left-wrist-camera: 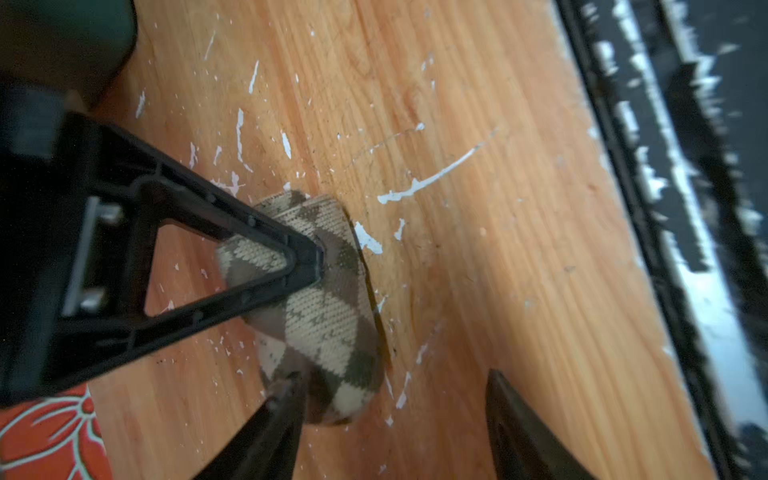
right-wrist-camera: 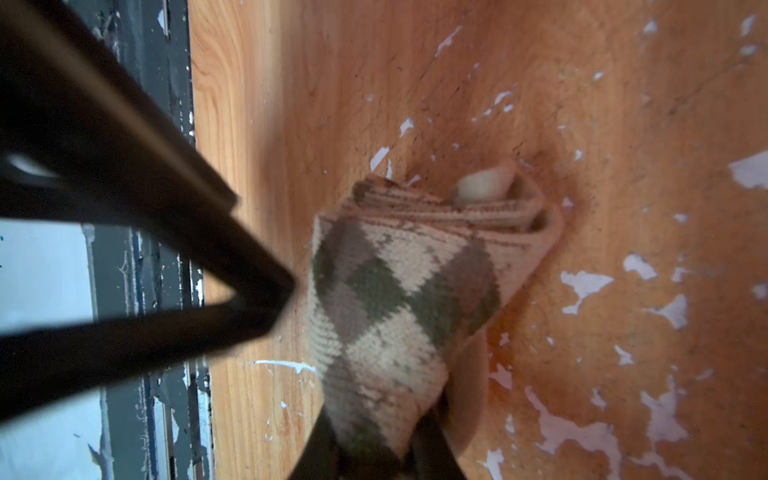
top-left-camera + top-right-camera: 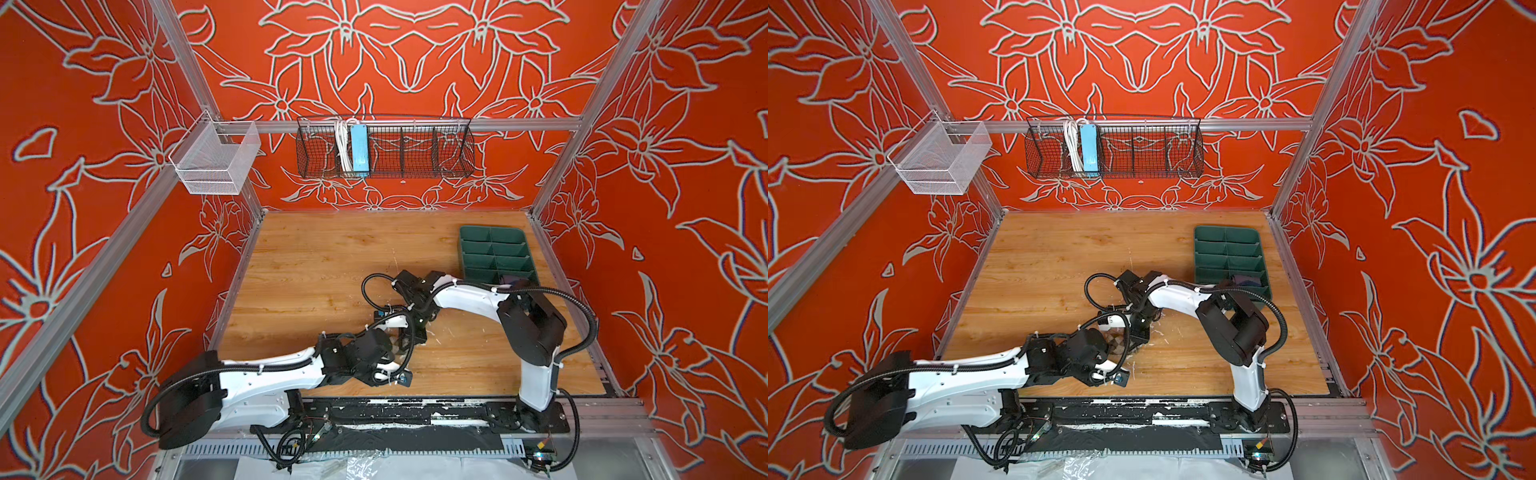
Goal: Roll the socks
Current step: 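Pinch the roll with the left gripper beside the right gripper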
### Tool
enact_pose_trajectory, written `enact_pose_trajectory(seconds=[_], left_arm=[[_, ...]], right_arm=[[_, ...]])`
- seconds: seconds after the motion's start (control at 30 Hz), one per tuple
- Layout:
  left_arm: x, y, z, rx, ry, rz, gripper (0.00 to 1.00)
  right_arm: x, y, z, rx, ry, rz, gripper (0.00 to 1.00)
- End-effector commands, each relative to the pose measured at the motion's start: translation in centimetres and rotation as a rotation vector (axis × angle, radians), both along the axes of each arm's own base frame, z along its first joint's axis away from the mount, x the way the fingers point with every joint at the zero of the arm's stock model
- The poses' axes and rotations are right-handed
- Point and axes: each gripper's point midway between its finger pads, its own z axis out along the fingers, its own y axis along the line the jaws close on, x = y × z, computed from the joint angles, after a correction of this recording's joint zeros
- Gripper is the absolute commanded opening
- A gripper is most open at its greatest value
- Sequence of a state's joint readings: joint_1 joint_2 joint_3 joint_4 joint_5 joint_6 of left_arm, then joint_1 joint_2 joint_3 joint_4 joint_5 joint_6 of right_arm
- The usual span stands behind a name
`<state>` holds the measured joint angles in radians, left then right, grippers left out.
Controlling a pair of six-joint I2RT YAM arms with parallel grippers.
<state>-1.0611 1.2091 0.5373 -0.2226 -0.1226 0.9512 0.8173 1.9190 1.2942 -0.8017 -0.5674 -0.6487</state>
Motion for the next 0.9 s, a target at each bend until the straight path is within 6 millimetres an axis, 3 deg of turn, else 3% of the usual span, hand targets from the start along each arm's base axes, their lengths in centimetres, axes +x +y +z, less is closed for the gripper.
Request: enact_pose_trajectory(seconds=[0.0,0.13,0.23,0.4,0.53,0.7,0.83,0.87], left_arm=[[2.7,-2.0,0.5,-0.065,-0.056,0.12,0.62],[5.2,-1.8,-0.3,-0.036,-0.106,0.29,0.49],[6.1,-1.7,-0.4,-0.036,-0.138,0.335,0.39],[5.9,-1.9,-1.3,-0.054,-0.179,0.303,0.26],[5.6,-2.2,-2.0,-0.025,-0.151,0.294,0.09],[4.4,-2.0,-2.9,0.03,-0.068,0.277,0.02],[3.4,-1.9,-4.0,0.062,0.005,0.262,0.02],[3.1,-1.8,-4.3,0.076,0.03,0.259,0.02]], right_arm=[[-1.1,-0.6,-0.8,-0.016,0.041,0.037,0.0],[-1.4,-0.7,-0.6,0.0,0.05,0.051,0.0],[-1.7,-0.5,-0.3,0.02,0.062,0.059,0.0],[-2.1,-0.3,0.0,0.038,0.092,0.066,0.0],[-1.9,-0.6,0.3,0.038,0.084,0.058,0.0],[0.4,-1.3,1.6,0.09,-0.034,-0.044,0.0],[1.9,-2.6,3.6,0.172,-0.168,-0.121,0.27],[2.3,-3.0,4.2,0.189,-0.205,-0.144,0.44]])
